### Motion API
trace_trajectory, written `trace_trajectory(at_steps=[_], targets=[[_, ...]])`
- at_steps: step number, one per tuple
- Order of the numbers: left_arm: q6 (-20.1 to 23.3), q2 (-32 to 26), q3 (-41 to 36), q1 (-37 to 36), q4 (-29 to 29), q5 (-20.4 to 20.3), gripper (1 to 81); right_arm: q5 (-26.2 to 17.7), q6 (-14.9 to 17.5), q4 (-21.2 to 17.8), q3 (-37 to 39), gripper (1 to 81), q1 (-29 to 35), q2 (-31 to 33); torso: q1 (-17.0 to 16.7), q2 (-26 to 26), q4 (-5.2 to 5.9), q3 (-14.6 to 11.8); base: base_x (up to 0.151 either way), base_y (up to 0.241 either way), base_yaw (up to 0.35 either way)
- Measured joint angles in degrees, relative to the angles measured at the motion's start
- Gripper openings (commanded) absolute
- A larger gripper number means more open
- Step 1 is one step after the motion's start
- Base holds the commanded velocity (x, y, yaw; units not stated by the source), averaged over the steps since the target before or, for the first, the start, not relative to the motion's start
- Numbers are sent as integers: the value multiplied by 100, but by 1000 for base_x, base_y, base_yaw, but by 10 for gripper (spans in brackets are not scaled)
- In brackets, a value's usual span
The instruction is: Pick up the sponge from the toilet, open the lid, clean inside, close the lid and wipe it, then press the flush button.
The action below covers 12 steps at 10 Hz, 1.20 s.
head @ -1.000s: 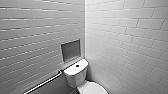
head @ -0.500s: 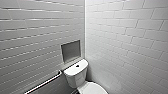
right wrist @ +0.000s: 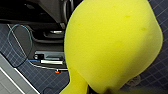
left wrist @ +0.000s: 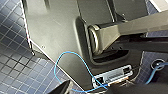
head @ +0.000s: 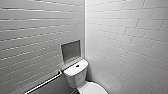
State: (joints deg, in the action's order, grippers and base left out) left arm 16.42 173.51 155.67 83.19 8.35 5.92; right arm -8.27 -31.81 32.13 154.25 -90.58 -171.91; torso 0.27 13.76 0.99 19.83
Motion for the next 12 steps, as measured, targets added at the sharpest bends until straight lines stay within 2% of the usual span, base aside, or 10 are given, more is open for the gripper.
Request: trace_trajectory(at_steps=[1,2,3,4,5,8,12], targets=[[-9,2,6,0,41,-2,811,-83,681,-518,5,10,12,5,0,0,0,0,0,0,0],[-20,4,6,0,77,-22,811,-124,1608,-1401,11,10,56,2,0,0,0,0,0,0,0],[-22,20,4,0,171,-168,811,22,2302,-2271,16,10,139,-26,0,0,0,0,0,0,0],[-20,44,1,-11,283,-317,811,166,2561,-2699,30,10,234,-52,0,0,0,0,0,0,0],[-17,45,-18,-30,311,-340,811,257,2695,-2864,55,10,317,-74,0,0,0,0,0,0,0],[-17,-110,-280,-30,325,-339,811,447,2754,-2883,-413,10,262,239,0,0,0,0,0,0,0],[-20,-623,-1126,-33,325,-345,811,786,2773,-2889,-2316,10,171,1036,0,0,0,0,0,0,0]])
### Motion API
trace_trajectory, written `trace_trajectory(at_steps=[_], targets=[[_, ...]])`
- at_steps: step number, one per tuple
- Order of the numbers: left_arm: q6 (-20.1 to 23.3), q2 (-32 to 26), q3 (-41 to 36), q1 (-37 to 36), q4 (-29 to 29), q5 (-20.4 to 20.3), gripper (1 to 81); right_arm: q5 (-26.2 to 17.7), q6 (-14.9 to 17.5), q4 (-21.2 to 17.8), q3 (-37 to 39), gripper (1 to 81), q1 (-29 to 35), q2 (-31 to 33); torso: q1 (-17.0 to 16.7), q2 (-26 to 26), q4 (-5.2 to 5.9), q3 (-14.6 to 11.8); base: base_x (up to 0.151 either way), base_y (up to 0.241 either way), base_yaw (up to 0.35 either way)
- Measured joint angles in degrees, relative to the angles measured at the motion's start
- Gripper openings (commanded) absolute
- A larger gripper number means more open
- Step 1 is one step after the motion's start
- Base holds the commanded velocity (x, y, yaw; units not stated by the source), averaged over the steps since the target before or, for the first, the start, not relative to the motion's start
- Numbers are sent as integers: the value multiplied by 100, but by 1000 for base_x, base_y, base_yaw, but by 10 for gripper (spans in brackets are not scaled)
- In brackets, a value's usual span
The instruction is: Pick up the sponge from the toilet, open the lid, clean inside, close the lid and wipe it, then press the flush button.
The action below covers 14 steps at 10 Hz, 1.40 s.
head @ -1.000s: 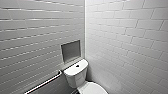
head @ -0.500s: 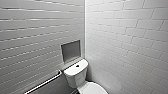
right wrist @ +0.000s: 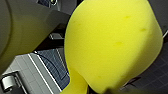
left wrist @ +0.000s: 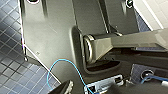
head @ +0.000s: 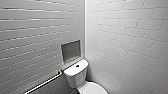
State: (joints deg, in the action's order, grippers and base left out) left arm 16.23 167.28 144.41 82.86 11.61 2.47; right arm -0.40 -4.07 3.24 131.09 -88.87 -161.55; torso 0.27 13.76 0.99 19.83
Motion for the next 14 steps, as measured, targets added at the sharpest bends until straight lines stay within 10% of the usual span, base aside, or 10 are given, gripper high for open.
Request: trace_trajectory(at_steps=[14], targets=[[2,-74,-80,0,0,-72,811,495,22,-30,-895,10,-241,639,-9,2,0,-2,67,0,0]])
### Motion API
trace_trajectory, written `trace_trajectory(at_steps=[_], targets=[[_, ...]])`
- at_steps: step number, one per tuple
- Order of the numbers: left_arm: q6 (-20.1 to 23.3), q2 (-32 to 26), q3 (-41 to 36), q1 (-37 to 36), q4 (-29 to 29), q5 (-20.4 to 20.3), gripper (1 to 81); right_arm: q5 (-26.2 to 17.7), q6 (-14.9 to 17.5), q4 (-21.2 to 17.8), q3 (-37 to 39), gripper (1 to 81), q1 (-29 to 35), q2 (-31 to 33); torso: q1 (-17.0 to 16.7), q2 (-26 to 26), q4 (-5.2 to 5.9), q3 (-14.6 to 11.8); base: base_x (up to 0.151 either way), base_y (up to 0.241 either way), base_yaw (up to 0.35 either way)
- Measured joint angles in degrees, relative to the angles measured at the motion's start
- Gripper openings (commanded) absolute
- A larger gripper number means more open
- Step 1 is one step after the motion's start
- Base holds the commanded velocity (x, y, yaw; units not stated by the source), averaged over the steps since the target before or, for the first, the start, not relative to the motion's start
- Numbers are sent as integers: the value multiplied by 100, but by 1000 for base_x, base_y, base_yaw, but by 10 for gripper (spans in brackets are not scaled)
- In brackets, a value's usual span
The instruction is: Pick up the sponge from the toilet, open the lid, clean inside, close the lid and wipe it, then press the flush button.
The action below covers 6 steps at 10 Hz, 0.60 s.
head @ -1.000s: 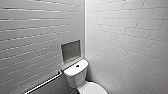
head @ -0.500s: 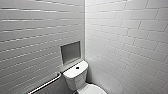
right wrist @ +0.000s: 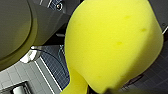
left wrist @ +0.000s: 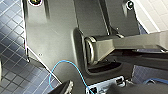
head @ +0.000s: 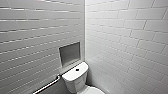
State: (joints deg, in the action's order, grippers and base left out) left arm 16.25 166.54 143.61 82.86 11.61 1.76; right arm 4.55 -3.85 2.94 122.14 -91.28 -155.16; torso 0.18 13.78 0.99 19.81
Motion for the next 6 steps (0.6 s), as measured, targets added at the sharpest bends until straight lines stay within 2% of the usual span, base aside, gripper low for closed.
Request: trace_trajectory(at_steps=[6], targets=[[0,15,-6,0,0,-2,811,33,0,-18,0,10,-4,6,0,-2,0,0,97,0,0]])
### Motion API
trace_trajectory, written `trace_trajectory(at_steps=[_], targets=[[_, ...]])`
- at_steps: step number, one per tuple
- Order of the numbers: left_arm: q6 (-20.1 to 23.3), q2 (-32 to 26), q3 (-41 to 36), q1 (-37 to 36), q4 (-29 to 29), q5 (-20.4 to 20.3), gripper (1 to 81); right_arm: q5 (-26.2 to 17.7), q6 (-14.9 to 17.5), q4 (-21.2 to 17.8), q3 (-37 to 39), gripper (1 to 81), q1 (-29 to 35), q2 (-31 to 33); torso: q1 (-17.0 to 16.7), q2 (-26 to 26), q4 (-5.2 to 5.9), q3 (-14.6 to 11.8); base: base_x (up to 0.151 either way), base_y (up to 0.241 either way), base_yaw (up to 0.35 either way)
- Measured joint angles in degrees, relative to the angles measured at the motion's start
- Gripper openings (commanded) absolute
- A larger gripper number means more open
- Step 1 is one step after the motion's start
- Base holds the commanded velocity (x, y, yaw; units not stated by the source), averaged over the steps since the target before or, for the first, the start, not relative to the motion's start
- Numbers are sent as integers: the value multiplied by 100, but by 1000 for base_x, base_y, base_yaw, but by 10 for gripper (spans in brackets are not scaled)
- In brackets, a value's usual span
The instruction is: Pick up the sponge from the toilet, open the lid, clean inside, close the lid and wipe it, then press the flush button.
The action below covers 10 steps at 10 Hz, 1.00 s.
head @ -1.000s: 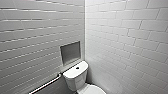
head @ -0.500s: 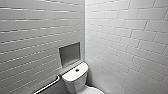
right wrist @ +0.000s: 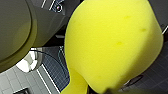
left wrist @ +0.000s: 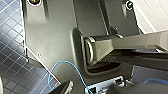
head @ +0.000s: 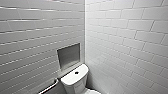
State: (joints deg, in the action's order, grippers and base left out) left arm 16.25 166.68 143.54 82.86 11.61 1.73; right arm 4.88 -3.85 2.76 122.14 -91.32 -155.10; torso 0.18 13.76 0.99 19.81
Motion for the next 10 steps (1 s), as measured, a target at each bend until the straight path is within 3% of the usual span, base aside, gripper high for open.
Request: trace_trajectory(at_steps=[7,10], targets=[[0,16,0,0,0,-5,811,-2,0,0,22,10,-11,2,0,2,0,0,96,0,0],[0,27,0,-17,0,-5,811,5,0,-1,22,10,-7,0,5,0,0,0,52,0,0]])
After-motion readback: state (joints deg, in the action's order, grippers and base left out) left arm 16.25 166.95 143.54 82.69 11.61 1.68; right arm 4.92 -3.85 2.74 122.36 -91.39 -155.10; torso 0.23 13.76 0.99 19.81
